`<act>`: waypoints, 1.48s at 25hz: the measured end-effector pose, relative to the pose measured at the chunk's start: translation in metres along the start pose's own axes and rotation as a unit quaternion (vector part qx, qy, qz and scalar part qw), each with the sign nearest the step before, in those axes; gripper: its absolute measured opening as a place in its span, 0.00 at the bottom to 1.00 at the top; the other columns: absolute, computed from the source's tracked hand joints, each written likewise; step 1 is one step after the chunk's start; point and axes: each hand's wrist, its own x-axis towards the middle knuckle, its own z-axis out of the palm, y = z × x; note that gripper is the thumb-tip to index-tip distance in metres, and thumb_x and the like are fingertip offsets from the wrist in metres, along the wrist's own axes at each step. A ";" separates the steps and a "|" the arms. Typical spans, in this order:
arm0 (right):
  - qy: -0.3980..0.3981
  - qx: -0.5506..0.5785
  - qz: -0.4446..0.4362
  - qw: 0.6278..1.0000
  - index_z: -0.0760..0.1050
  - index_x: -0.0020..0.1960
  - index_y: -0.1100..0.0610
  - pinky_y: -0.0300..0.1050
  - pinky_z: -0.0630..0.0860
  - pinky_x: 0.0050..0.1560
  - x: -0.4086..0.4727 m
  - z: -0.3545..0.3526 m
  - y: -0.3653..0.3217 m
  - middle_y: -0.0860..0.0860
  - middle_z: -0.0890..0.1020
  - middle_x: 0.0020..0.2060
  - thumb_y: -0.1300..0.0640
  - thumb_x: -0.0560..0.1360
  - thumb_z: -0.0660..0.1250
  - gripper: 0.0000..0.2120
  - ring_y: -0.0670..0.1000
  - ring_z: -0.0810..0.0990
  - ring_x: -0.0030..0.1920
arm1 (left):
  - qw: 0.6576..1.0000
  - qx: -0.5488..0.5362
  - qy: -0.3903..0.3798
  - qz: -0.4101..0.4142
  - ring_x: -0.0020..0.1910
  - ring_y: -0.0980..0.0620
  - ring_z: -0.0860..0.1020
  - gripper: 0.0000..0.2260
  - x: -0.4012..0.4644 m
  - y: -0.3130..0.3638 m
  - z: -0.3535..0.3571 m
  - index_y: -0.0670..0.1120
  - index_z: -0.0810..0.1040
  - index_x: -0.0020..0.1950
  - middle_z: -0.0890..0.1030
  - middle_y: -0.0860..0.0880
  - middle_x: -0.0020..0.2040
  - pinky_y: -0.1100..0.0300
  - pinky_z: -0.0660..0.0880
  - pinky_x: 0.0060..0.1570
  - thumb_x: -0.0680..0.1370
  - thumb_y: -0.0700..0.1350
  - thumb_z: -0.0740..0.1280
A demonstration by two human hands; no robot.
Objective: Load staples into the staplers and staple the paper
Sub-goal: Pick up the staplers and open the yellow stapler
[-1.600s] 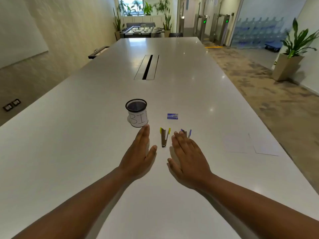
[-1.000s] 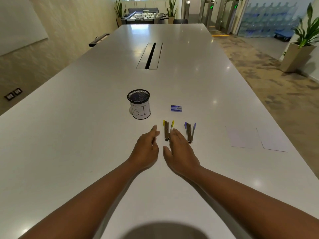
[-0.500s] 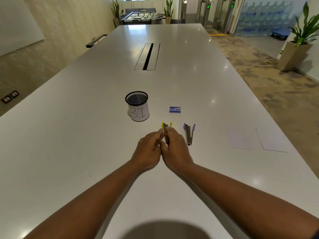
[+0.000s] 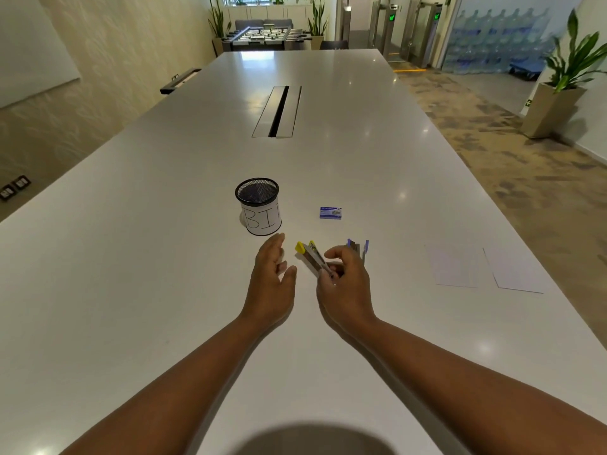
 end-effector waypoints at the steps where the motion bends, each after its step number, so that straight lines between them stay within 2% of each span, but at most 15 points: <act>1: 0.003 0.024 -0.001 1.000 0.73 0.50 0.48 0.29 0.73 0.41 -0.003 -0.002 -0.002 0.52 0.80 0.49 0.70 0.74 0.66 0.17 0.42 0.80 0.43 | 1.000 -0.020 -0.004 -0.018 0.71 0.58 0.70 0.28 0.001 -0.001 0.001 0.50 0.62 0.80 0.66 0.53 0.75 0.74 0.70 0.62 0.82 0.36 0.64; 2: -0.002 0.048 0.000 0.999 0.74 0.49 0.48 0.30 0.73 0.41 -0.007 -0.004 -0.003 0.52 0.80 0.49 0.71 0.74 0.66 0.17 0.42 0.79 0.42 | 0.996 -0.073 -0.020 -0.042 0.71 0.56 0.70 0.27 0.003 -0.001 0.002 0.49 0.62 0.80 0.67 0.52 0.75 0.75 0.70 0.61 0.83 0.37 0.64; 5: -0.041 0.136 0.023 0.990 0.77 0.53 0.55 0.33 0.76 0.41 -0.013 -0.010 -0.004 0.52 0.81 0.47 0.72 0.75 0.67 0.14 0.40 0.79 0.39 | 0.951 -0.271 -0.102 -0.112 0.66 0.48 0.77 0.17 0.013 0.003 0.003 0.48 0.72 0.73 0.80 0.46 0.67 0.57 0.74 0.67 0.85 0.39 0.62; 7: -0.067 0.204 0.057 0.975 0.77 0.56 0.58 0.34 0.79 0.44 -0.009 -0.016 -0.004 0.52 0.82 0.47 0.72 0.76 0.67 0.13 0.42 0.81 0.42 | 0.938 -0.299 -0.128 -0.122 0.60 0.49 0.80 0.13 0.016 0.005 0.004 0.51 0.77 0.68 0.84 0.49 0.57 0.55 0.78 0.62 0.85 0.42 0.62; 10: -0.119 0.238 0.091 0.960 0.75 0.63 0.59 0.35 0.80 0.49 -0.004 -0.021 -0.005 0.53 0.83 0.52 0.70 0.78 0.67 0.15 0.43 0.85 0.49 | 0.932 -0.319 -0.125 -0.114 0.58 0.46 0.83 0.13 0.015 0.006 0.011 0.49 0.78 0.67 0.85 0.45 0.56 0.51 0.81 0.58 0.83 0.44 0.66; 12: -0.150 0.218 0.072 0.962 0.76 0.65 0.57 0.38 0.82 0.47 -0.004 -0.021 -0.006 0.53 0.85 0.50 0.69 0.79 0.67 0.17 0.47 0.86 0.48 | 0.928 -0.337 -0.118 -0.108 0.56 0.41 0.85 0.14 0.013 0.005 0.014 0.45 0.79 0.65 0.85 0.41 0.55 0.52 0.81 0.53 0.80 0.42 0.71; 14: -0.164 0.159 0.034 0.973 0.79 0.60 0.49 0.49 0.83 0.46 -0.004 -0.018 -0.005 0.56 0.86 0.47 0.66 0.78 0.68 0.16 0.59 0.85 0.48 | 0.924 -0.346 -0.120 -0.106 0.52 0.38 0.85 0.16 0.012 0.007 0.015 0.41 0.78 0.63 0.85 0.37 0.53 0.50 0.82 0.50 0.76 0.40 0.75; 16: -0.155 0.130 0.031 0.979 0.80 0.56 0.48 0.61 0.81 0.48 -0.004 -0.016 -0.004 0.59 0.85 0.46 0.63 0.78 0.68 0.12 0.65 0.82 0.46 | 0.936 -0.316 -0.121 -0.090 0.46 0.40 0.84 0.12 0.010 0.008 0.018 0.41 0.80 0.57 0.84 0.38 0.47 0.50 0.81 0.47 0.76 0.43 0.75; 17: -0.148 0.133 0.038 0.979 0.79 0.55 0.50 0.62 0.80 0.45 -0.003 -0.015 -0.003 0.59 0.85 0.43 0.61 0.79 0.68 0.08 0.63 0.83 0.42 | 0.949 -0.281 -0.120 -0.076 0.41 0.43 0.83 0.09 0.008 0.009 0.020 0.42 0.81 0.54 0.84 0.40 0.43 0.52 0.80 0.44 0.78 0.46 0.73; 19: -0.147 0.142 0.049 0.978 0.75 0.51 0.56 0.54 0.78 0.35 -0.004 -0.014 0.000 0.56 0.83 0.34 0.56 0.81 0.67 0.03 0.54 0.80 0.32 | 0.973 -0.196 -0.115 -0.038 0.33 0.48 0.77 0.14 0.002 0.012 0.025 0.44 0.80 0.46 0.80 0.46 0.34 0.55 0.75 0.36 0.82 0.54 0.66; 22: -0.161 0.102 0.034 0.981 0.71 0.49 0.57 0.46 0.76 0.30 -0.001 -0.013 0.004 0.51 0.80 0.28 0.48 0.83 0.63 0.13 0.49 0.77 0.26 | 0.988 -0.107 -0.109 0.011 0.30 0.51 0.72 0.24 -0.002 0.018 0.027 0.43 0.72 0.39 0.74 0.47 0.30 0.57 0.71 0.33 0.84 0.60 0.56; 25: -0.187 0.093 0.017 0.978 0.69 0.50 0.59 0.49 0.75 0.30 -0.001 -0.013 0.005 0.57 0.80 0.29 0.45 0.84 0.58 0.16 0.51 0.77 0.26 | 0.995 -0.052 -0.073 0.033 0.29 0.53 0.73 0.24 -0.003 0.022 0.029 0.45 0.70 0.36 0.74 0.48 0.27 0.57 0.71 0.33 0.86 0.57 0.53; 32: -0.151 0.114 -0.021 0.982 0.66 0.47 0.61 0.59 0.74 0.34 -0.007 -0.008 0.008 0.52 0.76 0.26 0.48 0.85 0.56 0.16 0.52 0.75 0.29 | 0.999 -0.010 0.010 0.032 0.26 0.59 0.69 0.23 -0.004 0.023 0.039 0.48 0.67 0.32 0.71 0.56 0.23 0.65 0.66 0.28 0.87 0.49 0.54; 34: -0.143 0.125 -0.022 0.982 0.66 0.46 0.60 0.57 0.73 0.33 -0.009 -0.009 0.007 0.52 0.75 0.26 0.51 0.86 0.56 0.15 0.52 0.73 0.29 | 0.999 -0.007 0.017 0.039 0.26 0.58 0.67 0.23 -0.005 0.023 0.039 0.48 0.66 0.31 0.70 0.56 0.23 0.63 0.66 0.28 0.87 0.49 0.54; 37: -0.137 0.149 0.004 0.979 0.65 0.45 0.59 0.47 0.71 0.29 -0.010 -0.009 0.003 0.50 0.73 0.25 0.53 0.86 0.56 0.14 0.50 0.71 0.27 | 0.999 -0.001 0.027 0.042 0.26 0.58 0.67 0.23 -0.007 0.023 0.040 0.48 0.65 0.31 0.69 0.56 0.23 0.60 0.65 0.28 0.87 0.48 0.54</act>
